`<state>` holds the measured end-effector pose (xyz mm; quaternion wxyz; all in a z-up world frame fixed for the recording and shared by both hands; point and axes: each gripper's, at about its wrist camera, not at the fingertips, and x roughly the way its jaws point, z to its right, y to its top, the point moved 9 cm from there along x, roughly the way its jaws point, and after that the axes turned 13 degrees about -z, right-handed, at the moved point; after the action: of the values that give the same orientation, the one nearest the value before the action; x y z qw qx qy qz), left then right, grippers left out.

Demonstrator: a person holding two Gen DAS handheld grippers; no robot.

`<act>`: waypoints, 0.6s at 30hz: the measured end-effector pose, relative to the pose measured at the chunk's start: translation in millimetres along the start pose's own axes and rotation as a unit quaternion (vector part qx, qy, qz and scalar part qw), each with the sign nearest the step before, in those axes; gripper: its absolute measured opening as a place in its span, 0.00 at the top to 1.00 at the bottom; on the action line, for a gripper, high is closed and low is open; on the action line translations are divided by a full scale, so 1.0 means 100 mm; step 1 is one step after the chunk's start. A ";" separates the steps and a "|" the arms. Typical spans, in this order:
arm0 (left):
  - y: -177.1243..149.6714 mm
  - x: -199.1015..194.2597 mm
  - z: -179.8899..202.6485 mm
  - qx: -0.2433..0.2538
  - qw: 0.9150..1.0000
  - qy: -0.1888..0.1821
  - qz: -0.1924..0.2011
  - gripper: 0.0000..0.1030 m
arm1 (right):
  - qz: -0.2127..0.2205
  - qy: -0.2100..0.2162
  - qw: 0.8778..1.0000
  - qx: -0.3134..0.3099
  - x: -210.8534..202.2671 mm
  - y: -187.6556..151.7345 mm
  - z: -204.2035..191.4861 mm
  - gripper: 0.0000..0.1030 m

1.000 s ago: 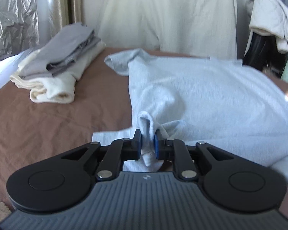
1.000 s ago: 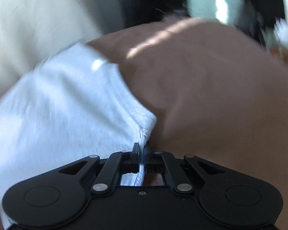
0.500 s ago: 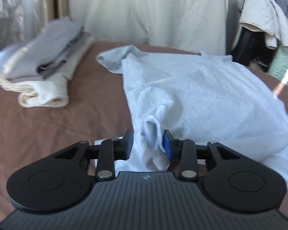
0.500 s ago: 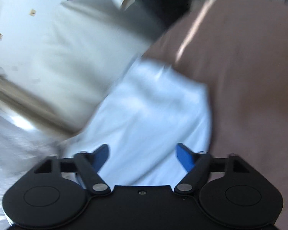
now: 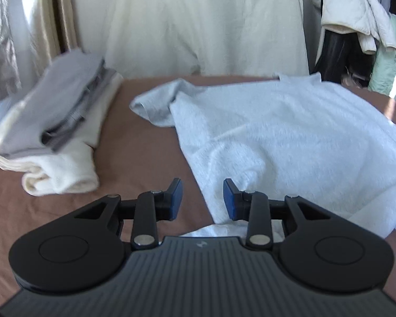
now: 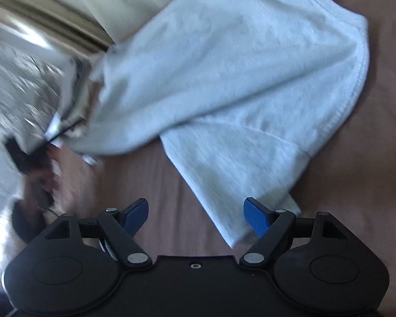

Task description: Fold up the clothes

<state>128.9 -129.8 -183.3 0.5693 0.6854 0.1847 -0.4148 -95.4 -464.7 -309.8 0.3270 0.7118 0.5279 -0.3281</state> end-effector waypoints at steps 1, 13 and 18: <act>-0.03 -0.07 0.02 0.009 1.000 -0.002 0.002 0.67 | -0.005 -0.022 1.000 -0.009 0.00 -0.06 -0.01 0.19; -0.61 0.13 0.37 0.070 0.985 -0.046 -0.149 0.35 | -0.009 -0.129 0.990 -0.050 0.25 0.18 0.14 0.94; -0.22 0.29 0.36 0.076 0.994 -0.021 -0.079 0.38 | 0.130 -0.095 0.984 -0.073 -0.55 0.70 0.14 0.96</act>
<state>117.6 -163.8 -220.1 0.4849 0.7010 0.1940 -0.4857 -41.6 -521.3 -265.1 0.4670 0.7141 0.4200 -0.3093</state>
